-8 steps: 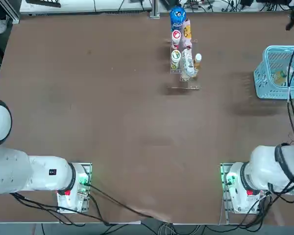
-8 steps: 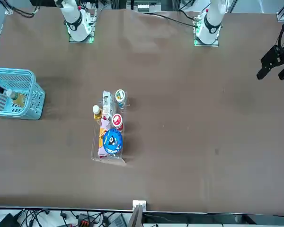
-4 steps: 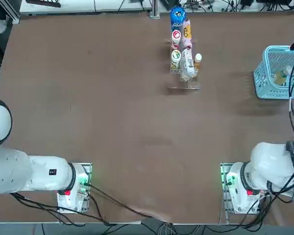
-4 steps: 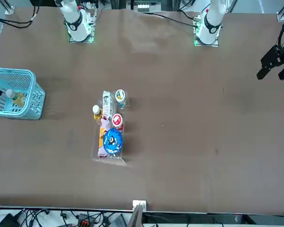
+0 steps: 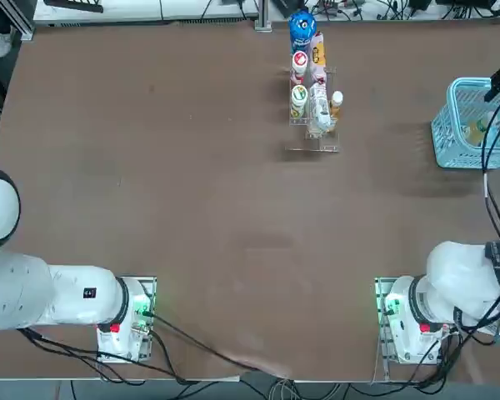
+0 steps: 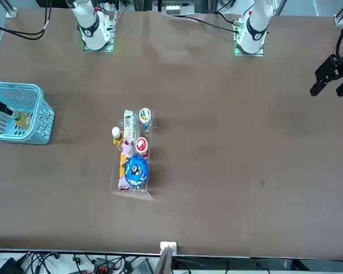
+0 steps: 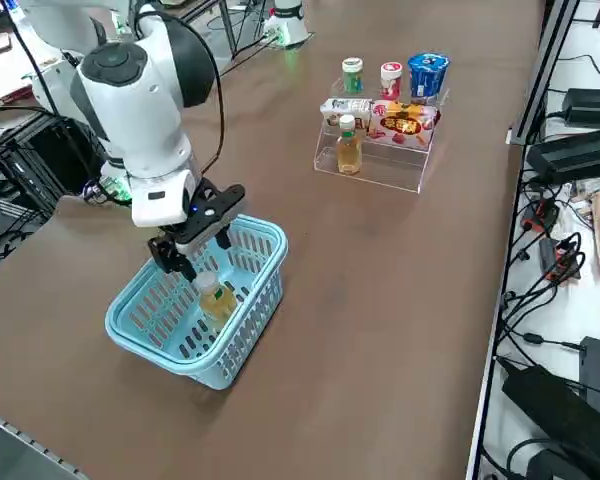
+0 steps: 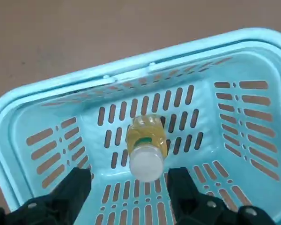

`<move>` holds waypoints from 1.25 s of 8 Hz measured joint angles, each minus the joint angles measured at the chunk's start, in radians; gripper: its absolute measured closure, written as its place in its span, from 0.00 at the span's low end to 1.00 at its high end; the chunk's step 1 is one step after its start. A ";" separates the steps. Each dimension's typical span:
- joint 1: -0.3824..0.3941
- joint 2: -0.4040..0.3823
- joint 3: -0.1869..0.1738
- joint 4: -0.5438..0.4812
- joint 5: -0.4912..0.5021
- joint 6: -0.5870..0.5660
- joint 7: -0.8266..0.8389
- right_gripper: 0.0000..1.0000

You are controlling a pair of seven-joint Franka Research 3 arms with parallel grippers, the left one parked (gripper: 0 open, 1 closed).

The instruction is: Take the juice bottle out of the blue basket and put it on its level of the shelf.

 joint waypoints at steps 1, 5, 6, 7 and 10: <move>-0.005 0.011 0.000 -0.001 0.000 0.003 0.000 0.00; -0.027 0.078 0.000 -0.003 0.000 0.055 -0.019 0.00; -0.028 0.092 0.000 -0.003 0.000 0.060 -0.021 0.00; -0.028 0.101 0.000 -0.003 0.000 0.063 -0.021 0.00; -0.029 0.117 0.001 -0.003 0.000 0.064 -0.022 0.00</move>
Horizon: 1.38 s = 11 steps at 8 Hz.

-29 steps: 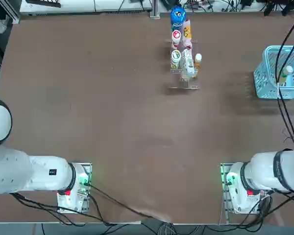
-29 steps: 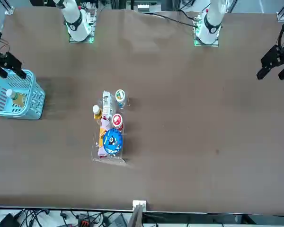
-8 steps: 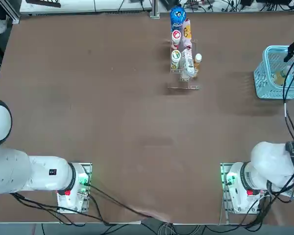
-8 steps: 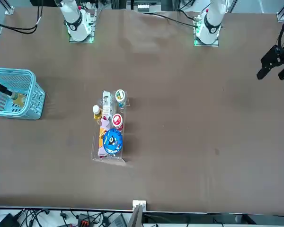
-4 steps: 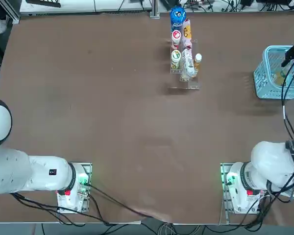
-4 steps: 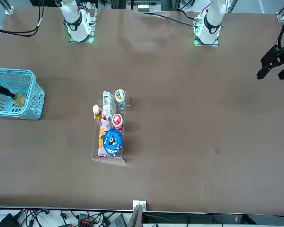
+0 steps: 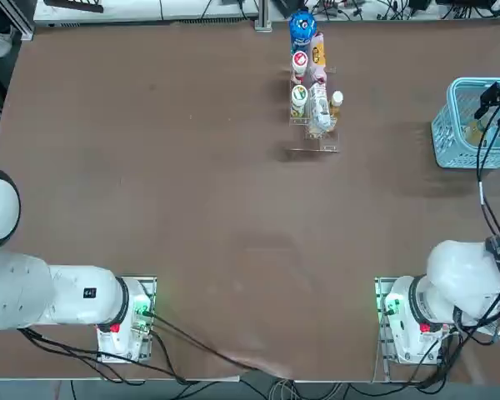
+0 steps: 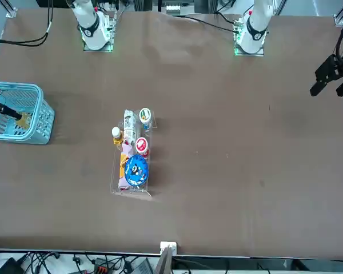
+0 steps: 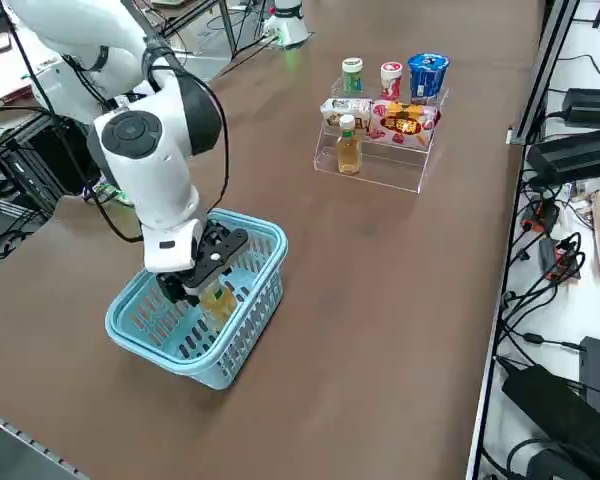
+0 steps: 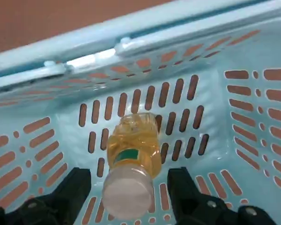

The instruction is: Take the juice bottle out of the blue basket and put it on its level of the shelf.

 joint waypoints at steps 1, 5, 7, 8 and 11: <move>0.000 0.002 0.000 0.000 0.000 0.000 -0.001 0.00; -0.008 0.003 0.000 -0.006 0.000 -0.001 -0.002 0.01; -0.012 0.005 0.000 -0.010 0.000 -0.001 -0.003 0.04; -0.012 0.007 0.000 -0.010 0.000 -0.001 -0.003 0.06; -0.012 0.018 0.000 -0.012 0.000 -0.001 -0.004 0.16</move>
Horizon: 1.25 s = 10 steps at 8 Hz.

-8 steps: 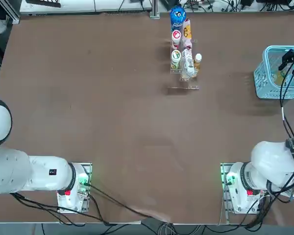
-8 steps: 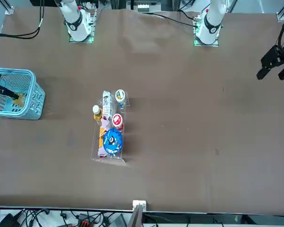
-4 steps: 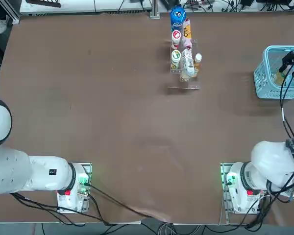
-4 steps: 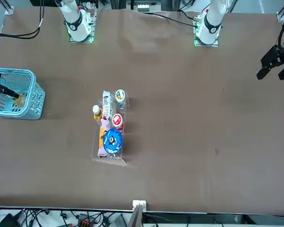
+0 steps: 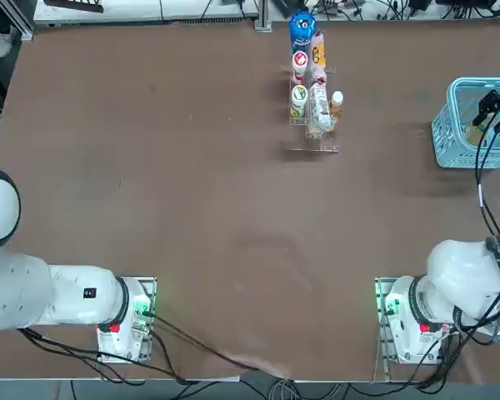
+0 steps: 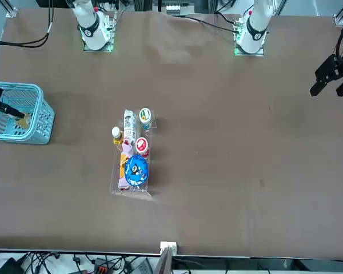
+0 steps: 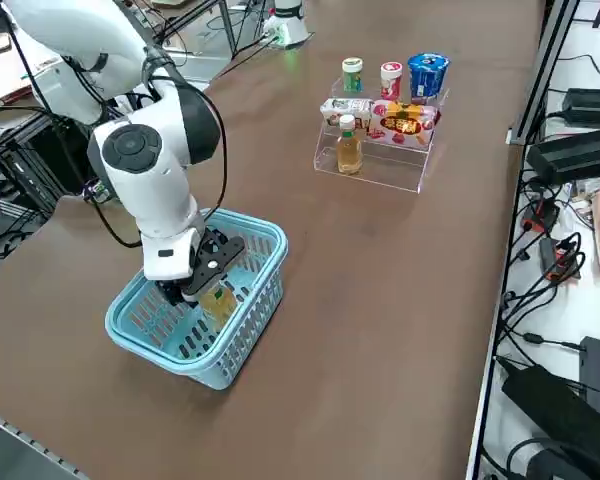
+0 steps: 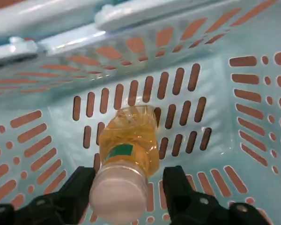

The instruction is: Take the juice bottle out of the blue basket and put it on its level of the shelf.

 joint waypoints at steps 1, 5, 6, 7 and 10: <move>0.000 0.002 0.000 -0.001 0.000 0.000 0.000 0.18; 0.000 0.001 0.001 -0.002 0.000 0.000 -0.008 0.39; 0.000 -0.001 0.001 -0.002 0.000 0.000 -0.018 0.46; 0.000 -0.001 0.001 -0.001 0.000 0.000 -0.028 0.46; 0.000 -0.001 0.001 -0.001 0.000 0.000 -0.033 0.46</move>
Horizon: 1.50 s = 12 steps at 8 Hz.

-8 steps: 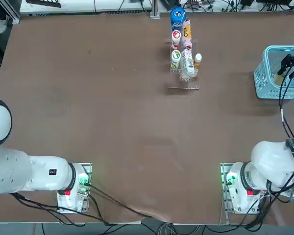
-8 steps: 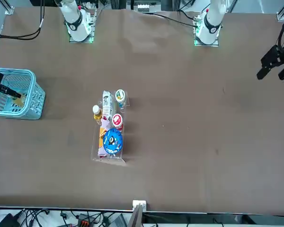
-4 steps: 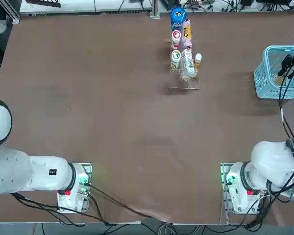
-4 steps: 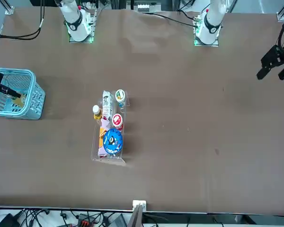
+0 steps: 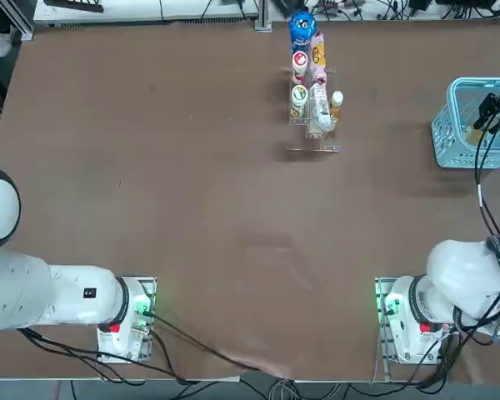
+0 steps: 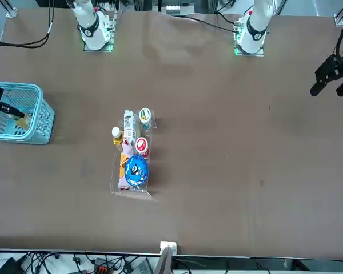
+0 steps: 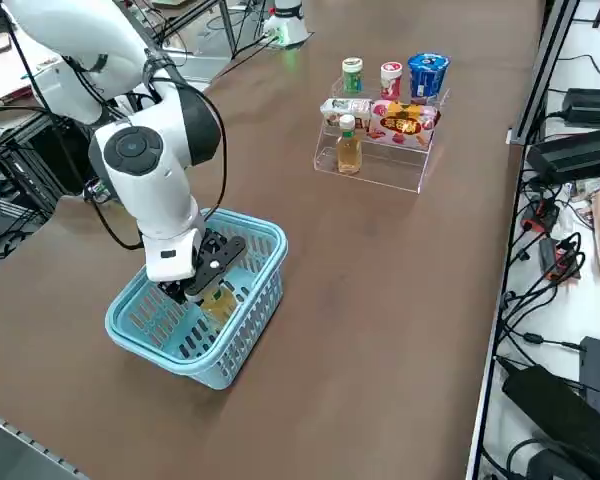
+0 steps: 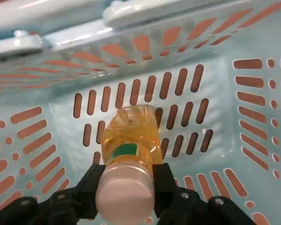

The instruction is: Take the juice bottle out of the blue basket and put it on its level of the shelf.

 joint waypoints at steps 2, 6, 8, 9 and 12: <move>0.000 -0.001 0.001 0.004 0.000 0.000 -0.002 0.46; 0.002 -0.046 0.015 0.104 0.000 -0.161 -0.049 0.46; 0.016 -0.098 0.025 0.212 0.001 -0.352 -0.050 0.46; 0.033 -0.119 0.028 0.277 0.001 -0.445 -0.050 0.46; 0.145 -0.144 0.035 0.484 -0.030 -0.662 -0.075 0.46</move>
